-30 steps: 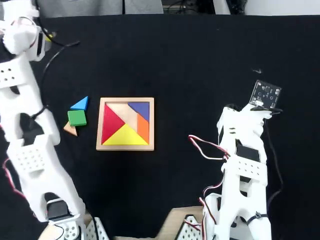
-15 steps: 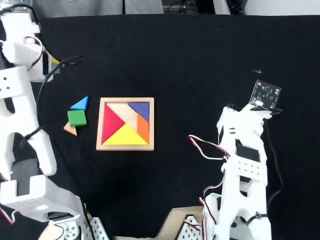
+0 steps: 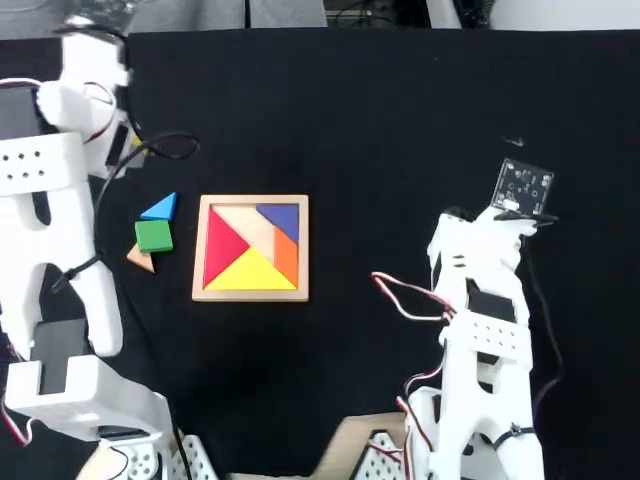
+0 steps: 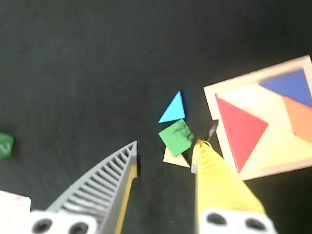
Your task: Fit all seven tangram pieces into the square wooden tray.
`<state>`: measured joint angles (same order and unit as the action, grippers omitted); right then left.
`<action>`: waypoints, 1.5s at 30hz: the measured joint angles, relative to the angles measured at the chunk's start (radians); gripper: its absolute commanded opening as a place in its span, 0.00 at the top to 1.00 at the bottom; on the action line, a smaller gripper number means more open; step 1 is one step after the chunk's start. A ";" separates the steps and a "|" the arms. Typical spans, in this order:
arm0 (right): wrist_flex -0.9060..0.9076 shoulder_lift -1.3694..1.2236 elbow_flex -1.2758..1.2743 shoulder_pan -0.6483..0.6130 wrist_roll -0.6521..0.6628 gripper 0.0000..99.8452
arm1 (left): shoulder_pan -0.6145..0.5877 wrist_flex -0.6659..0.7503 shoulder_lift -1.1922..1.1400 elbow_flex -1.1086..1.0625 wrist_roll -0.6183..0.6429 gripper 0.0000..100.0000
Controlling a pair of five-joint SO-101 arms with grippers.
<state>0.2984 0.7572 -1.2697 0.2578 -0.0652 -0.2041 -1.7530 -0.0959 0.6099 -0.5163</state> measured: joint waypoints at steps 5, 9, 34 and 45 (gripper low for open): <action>0.000 0.000 0.000 0.000 0.000 0.99 | 0.044 0.000 0.000 -0.048 -0.150 0.81; 0.000 0.000 0.000 0.000 0.000 0.99 | 0.057 0.000 0.000 -0.072 -0.307 0.81; 0.000 0.000 -0.002 0.000 0.000 0.99 | 0.012 0.018 0.054 -0.072 1.065 0.84; 0.000 0.000 -0.002 -0.003 0.000 0.99 | 0.012 0.000 0.054 -0.071 1.274 0.66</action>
<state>0.2984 0.7572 -1.2712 0.2547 -0.0652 -0.1918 -1.7530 -0.0422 0.5393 0.7572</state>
